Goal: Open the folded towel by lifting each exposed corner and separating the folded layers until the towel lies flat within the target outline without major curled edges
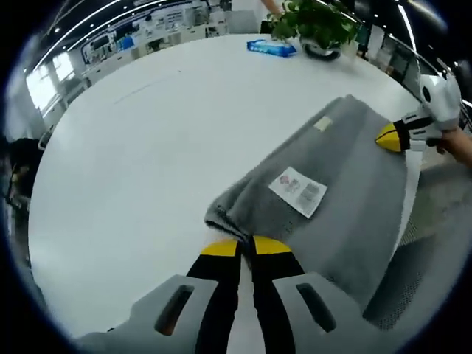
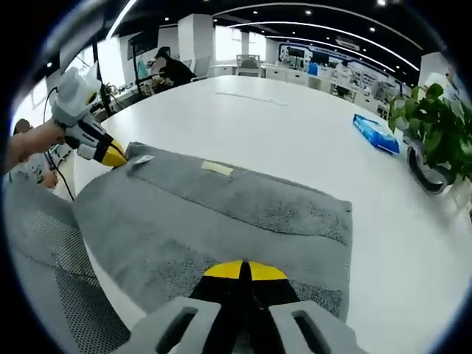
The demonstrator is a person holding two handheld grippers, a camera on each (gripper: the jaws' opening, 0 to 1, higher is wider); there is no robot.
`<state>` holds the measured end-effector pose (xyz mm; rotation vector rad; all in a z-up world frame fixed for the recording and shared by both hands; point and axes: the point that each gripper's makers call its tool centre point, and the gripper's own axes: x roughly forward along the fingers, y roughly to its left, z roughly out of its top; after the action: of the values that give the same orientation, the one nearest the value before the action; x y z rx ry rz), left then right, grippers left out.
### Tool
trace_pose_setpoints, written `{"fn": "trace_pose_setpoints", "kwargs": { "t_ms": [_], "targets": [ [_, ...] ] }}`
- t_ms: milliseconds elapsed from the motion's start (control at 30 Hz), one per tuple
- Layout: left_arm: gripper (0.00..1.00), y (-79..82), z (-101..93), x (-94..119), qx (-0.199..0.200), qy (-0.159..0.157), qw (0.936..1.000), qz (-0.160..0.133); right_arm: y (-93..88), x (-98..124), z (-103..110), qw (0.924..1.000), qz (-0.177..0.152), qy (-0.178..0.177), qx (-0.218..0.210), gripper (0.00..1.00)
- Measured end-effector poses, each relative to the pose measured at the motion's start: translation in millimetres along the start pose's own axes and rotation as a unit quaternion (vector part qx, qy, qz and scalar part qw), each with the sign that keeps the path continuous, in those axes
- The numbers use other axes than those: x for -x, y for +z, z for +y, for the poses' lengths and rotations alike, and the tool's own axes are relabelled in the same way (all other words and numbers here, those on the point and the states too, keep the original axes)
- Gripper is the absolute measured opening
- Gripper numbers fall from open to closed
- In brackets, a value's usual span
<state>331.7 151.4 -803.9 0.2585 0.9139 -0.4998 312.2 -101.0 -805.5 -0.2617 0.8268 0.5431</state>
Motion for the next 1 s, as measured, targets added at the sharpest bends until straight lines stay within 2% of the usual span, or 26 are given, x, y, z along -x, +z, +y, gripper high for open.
{"fn": "trace_pose_setpoints", "kwargs": {
  "t_ms": [67, 100, 133, 167, 200, 233, 300, 333, 400, 433, 467, 500, 533, 567, 600, 700, 733, 767, 800, 833, 867, 900, 933, 1000],
  "targets": [
    [0.04, 0.4, 1.7, 0.4, 0.012, -0.003, 0.9999, 0.001, 0.8, 0.6, 0.8, 1.0000, 0.000, 0.000, 0.008, 0.00],
    [0.04, 0.4, 1.8, 0.5, 0.028, -0.007, 0.9996, 0.002, 1.7, 1.0, 0.9, 0.9996, 0.002, -0.001, 0.028, 0.00],
    [0.05, -0.3, 2.4, 1.0, 0.060, -0.010, 0.9981, 0.005, 3.9, 2.0, 0.7, 0.9986, 0.007, -0.008, 0.053, 0.00],
    [0.06, -0.3, 4.1, 1.6, 0.069, -0.012, 0.9975, 0.005, 8.4, 3.8, 1.6, 0.9979, 0.004, -0.016, 0.063, 0.00],
    [0.08, 0.3, 6.8, 2.9, 0.064, -0.009, 0.9979, 0.003, 18.4, 5.2, 5.2, 0.9970, -0.017, -0.019, 0.073, 0.00],
    [0.11, 2.2, 9.8, 7.9, 0.060, 0.000, 0.9982, -0.003, 25.9, 6.4, 12.9, 0.9965, -0.035, -0.006, 0.076, 0.02],
    [0.17, 17.2, 17.1, 23.4, 0.058, 0.034, 0.9965, -0.050, 37.8, 10.7, 30.2, 0.9956, -0.061, 0.023, 0.068, 0.02],
    [0.18, 29.6, 17.2, 33.2, 0.066, 0.042, 0.9928, -0.090, 40.4, 12.6, 37.1, 0.9944, -0.067, 0.033, 0.075, 0.01],
    [0.18, 46.4, 5.3, 44.1, 0.084, 0.033, 0.9864, -0.137, 43.2, 13.4, 62.8, 0.9895, -0.076, 0.073, 0.099, 0.00],
    [0.19, 50.3, -2.2, 43.9, 0.074, 0.027, 0.9868, -0.142, 40.6, 12.0, 80.8, 0.9862, -0.070, 0.100, 0.111, 0.00],
    [0.19, 52.8, -7.3, 42.6, 0.059, 0.025, 0.9877, -0.143, 40.0, 11.6, 85.2, 0.9851, -0.070, 0.108, 0.114, 0.00],
    [0.19, 58.7, -20.4, 35.8, 0.016, 0.018, 0.9892, -0.145, 34.6, 9.1, 112.4, 0.9793, -0.061, 0.153, 0.119, 0.00],
    [0.19, 59.5, -23.5, 33.7, 0.006, 0.017, 0.9895, -0.144, 30.6, 7.4, 124.2, 0.9752, -0.052, 0.168, 0.135, 0.00],
    [0.18, 58.4, -38.8, 19.1, -0.045, 0.008, 0.9922, -0.116, 28.8, 6.0, 129.9, 0.9716, -0.049, 0.171, 0.156, 0.00],
    [0.16, 57.8, -44.9, 13.3, -0.059, 0.006, 0.9930, -0.102, 25.8, 3.0, 138.2, 0.9657, -0.042, 0.170, 0.191, 0.00],
    [0.15, 64.3, -84.5, -9.8, -0.117, -0.049, 0.9863, -0.105, 19.7, -0.7, 155.7, 0.9558, -0.035, 0.185, 0.225, 0.00],
    [0.15, 62.3, -88.5, -15.1, -0.125, -0.049, 0.9856, -0.103, 14.1, -3.6, 158.7, 0.9519, -0.027, 0.188, 0.241, 0.00],
    [0.15, 51.5, -88.3, -24.3, -0.144, -0.040, 0.9853, -0.082, 11.4, -6.5, 156.2, 0.9516, -0.023, 0.178, 0.250, 0.00],
    [0.15, 42.3, -88.2, -29.8, -0.151, -0.034, 0.9855, -0.070, 13.6, -6.7, 155.5, 0.9495, -0.033, 0.178, 0.256, 0.00],
    [0.15, 41.9, -88.7, -30.9, -0.145, -0.028, 0.9850, -0.090, 14.1, -5.7, 155.0, 0.9507, -0.032, 0.181, 0.250, 0.00],
    [0.14, 53.1, -88.8, -25.9, -0.156, -0.026, 0.9782, -0.135, 14.0, -6.1, 153.1, 0.9548, -0.030, 0.183, 0.232, 0.00],
    [0.14, 48.1, -87.4, -23.7, -0.180, -0.032, 0.9758, -0.120, 13.3, -6.9, 152.9, 0.9584, -0.030, 0.189, 0.212, 0.00],
    [0.14, 47.8, -85.5, -22.7, -0.192, -0.030, 0.9745, -0.113, 13.9, -7.3, 151.2, 0.9578, -0.030, 0.189, 0.214, 0.00],
    [0.13, 46.7, -86.3, -23.0, -0.197, -0.033, 0.9730, -0.115, 13.8, -7.7, 151.0, 0.9576, -0.029, 0.189, 0.216, 0.00]
  ]
}}
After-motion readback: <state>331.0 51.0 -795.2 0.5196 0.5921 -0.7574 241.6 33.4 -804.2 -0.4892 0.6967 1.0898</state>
